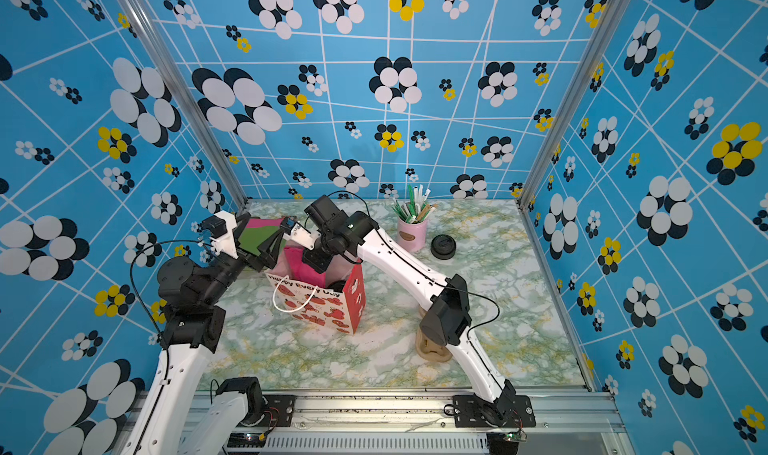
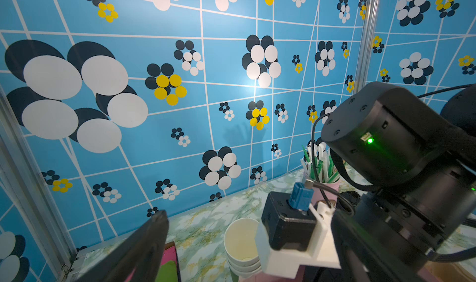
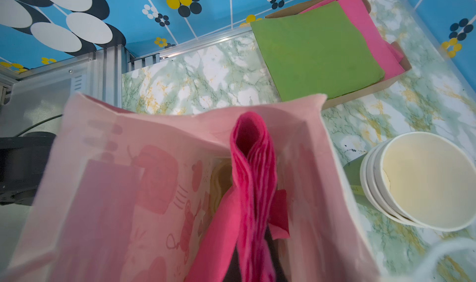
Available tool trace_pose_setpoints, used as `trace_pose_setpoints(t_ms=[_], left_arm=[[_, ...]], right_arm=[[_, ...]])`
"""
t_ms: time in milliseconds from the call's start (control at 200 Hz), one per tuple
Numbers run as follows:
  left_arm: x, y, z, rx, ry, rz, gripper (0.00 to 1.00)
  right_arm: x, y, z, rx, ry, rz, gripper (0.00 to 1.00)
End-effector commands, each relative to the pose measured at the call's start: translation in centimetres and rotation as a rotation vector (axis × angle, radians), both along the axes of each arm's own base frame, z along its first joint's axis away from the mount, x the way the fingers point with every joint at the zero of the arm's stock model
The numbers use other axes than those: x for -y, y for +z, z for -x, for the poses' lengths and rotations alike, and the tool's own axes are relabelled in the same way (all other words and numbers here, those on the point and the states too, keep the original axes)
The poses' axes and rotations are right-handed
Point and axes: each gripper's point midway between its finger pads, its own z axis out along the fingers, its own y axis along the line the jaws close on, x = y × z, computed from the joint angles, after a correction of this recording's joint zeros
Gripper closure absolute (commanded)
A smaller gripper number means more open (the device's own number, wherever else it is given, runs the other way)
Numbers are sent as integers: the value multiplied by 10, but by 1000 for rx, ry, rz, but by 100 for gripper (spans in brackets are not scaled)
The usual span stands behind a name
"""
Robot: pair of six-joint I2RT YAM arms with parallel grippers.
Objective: Pack a coffee takeout order
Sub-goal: Place the napkin in the takeout bag.
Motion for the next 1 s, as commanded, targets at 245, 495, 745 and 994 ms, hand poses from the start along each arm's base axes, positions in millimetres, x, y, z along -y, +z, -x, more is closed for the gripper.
trace_pose_setpoints(t_ms=[245, 495, 745, 994], left_arm=[[-3, 7, 5, 34, 12, 10, 1], [-3, 12, 7, 45, 11, 13, 1], [-4, 16, 9, 53, 18, 11, 1], [-6, 16, 8, 38, 31, 13, 1]], right_arm=[[-4, -8, 8, -3, 27, 17, 68], [0, 27, 12, 37, 32, -41, 46], [3, 62, 17, 74, 42, -101, 27], [2, 73, 21, 74, 59, -128, 15]])
